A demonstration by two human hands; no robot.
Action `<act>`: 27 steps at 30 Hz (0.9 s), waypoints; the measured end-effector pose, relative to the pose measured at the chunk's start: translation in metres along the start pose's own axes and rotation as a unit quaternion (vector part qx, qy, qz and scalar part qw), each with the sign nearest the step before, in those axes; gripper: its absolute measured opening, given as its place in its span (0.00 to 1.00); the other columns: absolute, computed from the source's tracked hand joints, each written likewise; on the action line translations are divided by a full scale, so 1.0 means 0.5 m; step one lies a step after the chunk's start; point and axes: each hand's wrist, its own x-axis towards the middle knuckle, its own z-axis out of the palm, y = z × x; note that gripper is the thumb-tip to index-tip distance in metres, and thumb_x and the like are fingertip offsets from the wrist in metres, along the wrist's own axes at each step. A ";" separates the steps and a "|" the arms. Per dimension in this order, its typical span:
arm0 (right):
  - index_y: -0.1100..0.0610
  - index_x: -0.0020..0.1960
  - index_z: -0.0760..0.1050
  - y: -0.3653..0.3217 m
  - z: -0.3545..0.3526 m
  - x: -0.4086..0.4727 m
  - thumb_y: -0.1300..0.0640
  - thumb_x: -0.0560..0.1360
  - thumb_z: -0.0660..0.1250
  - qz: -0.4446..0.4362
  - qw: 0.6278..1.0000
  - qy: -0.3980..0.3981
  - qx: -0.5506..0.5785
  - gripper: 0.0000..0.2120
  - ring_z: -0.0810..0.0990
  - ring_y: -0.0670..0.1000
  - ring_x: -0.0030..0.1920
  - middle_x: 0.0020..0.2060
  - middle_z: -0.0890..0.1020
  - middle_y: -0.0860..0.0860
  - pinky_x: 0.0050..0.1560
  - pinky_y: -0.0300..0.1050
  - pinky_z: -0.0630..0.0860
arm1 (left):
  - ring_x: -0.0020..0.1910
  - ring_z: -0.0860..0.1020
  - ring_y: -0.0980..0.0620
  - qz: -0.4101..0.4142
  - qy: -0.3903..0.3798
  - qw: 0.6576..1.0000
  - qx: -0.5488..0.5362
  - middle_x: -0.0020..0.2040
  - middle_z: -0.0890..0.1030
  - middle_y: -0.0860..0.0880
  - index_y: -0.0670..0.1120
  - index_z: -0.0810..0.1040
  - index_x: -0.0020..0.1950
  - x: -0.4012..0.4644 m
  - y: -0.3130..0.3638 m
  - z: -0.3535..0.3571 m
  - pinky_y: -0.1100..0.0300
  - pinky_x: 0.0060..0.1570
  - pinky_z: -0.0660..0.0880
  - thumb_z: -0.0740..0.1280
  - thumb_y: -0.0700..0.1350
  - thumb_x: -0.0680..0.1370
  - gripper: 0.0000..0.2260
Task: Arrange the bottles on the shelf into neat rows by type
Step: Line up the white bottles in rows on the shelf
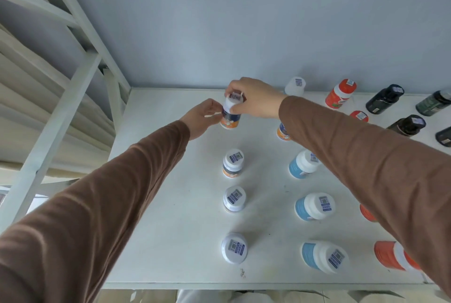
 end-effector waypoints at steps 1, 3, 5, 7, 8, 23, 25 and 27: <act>0.51 0.62 0.74 0.001 0.014 -0.004 0.54 0.73 0.69 -0.005 1.000 -0.006 -0.025 0.18 0.72 0.52 0.50 0.52 0.72 0.50 0.48 0.43 0.66 | 0.60 0.75 0.51 0.001 0.012 0.998 0.054 0.58 0.78 0.47 0.43 0.74 0.59 -0.003 -0.009 0.000 0.60 0.60 0.68 0.65 0.39 0.78 0.10; 0.50 0.62 0.74 0.008 0.038 -0.010 0.55 0.73 0.69 -0.005 0.998 -0.009 -0.055 0.18 0.74 0.54 0.52 0.54 0.72 0.51 0.48 0.43 0.66 | 0.64 0.73 0.50 -0.009 0.040 0.989 0.139 0.62 0.77 0.49 0.46 0.74 0.61 -0.011 -0.023 -0.003 0.61 0.59 0.65 0.65 0.43 0.78 0.12; 0.50 0.62 0.73 0.013 0.052 -0.017 0.55 0.73 0.68 0.001 0.998 -0.014 -0.068 0.18 0.75 0.55 0.54 0.56 0.73 0.52 0.49 0.44 0.67 | 0.60 0.73 0.49 -0.012 0.056 0.978 0.198 0.63 0.76 0.51 0.50 0.75 0.61 -0.022 -0.027 -0.004 0.61 0.57 0.65 0.64 0.46 0.78 0.12; 0.50 0.63 0.73 0.012 0.061 -0.026 0.54 0.73 0.68 0.004 0.998 -0.014 -0.068 0.18 0.75 0.55 0.54 0.56 0.73 0.52 0.49 0.43 0.66 | 0.55 0.72 0.51 -0.009 0.062 0.970 0.236 0.62 0.77 0.51 0.51 0.75 0.61 -0.034 -0.023 0.000 0.60 0.54 0.65 0.64 0.48 0.78 0.12; 0.51 0.64 0.73 0.011 0.066 -0.030 0.53 0.74 0.69 0.003 0.998 -0.010 -0.067 0.19 0.75 0.55 0.54 0.57 0.73 0.52 0.49 0.43 0.66 | 0.54 0.71 0.50 -0.006 0.062 0.967 0.248 0.62 0.77 0.51 0.52 0.75 0.60 -0.041 -0.019 0.005 0.59 0.54 0.66 0.64 0.48 0.78 0.11; 0.51 0.64 0.74 0.003 0.005 -0.285 0.50 0.75 0.68 -0.060 0.991 0.114 -0.033 0.18 0.74 0.52 0.60 0.59 0.75 0.50 0.53 0.40 0.64 | 0.61 0.71 0.46 0.059 0.142 0.883 0.443 0.61 0.76 0.49 0.53 0.71 0.64 -0.271 0.119 0.088 0.51 0.57 0.70 0.63 0.53 0.77 0.16; 0.50 0.62 0.75 0.001 0.005 -0.352 0.50 0.75 0.68 -0.064 0.989 0.129 -0.023 0.16 0.73 0.49 0.54 0.53 0.75 0.47 0.52 0.42 0.66 | 0.60 0.71 0.45 0.082 0.142 0.879 0.448 0.61 0.76 0.49 0.52 0.72 0.65 -0.317 0.144 0.112 0.51 0.57 0.71 0.63 0.53 0.77 0.17; 0.50 0.61 0.76 0.000 0.011 -0.419 0.51 0.76 0.68 -0.066 0.988 0.140 -0.013 0.15 0.72 0.47 0.50 0.49 0.74 0.45 0.53 0.45 0.70 | 0.58 0.72 0.45 0.105 0.141 0.877 0.446 0.59 0.77 0.49 0.51 0.72 0.64 -0.361 0.165 0.138 0.50 0.56 0.71 0.63 0.52 0.77 0.17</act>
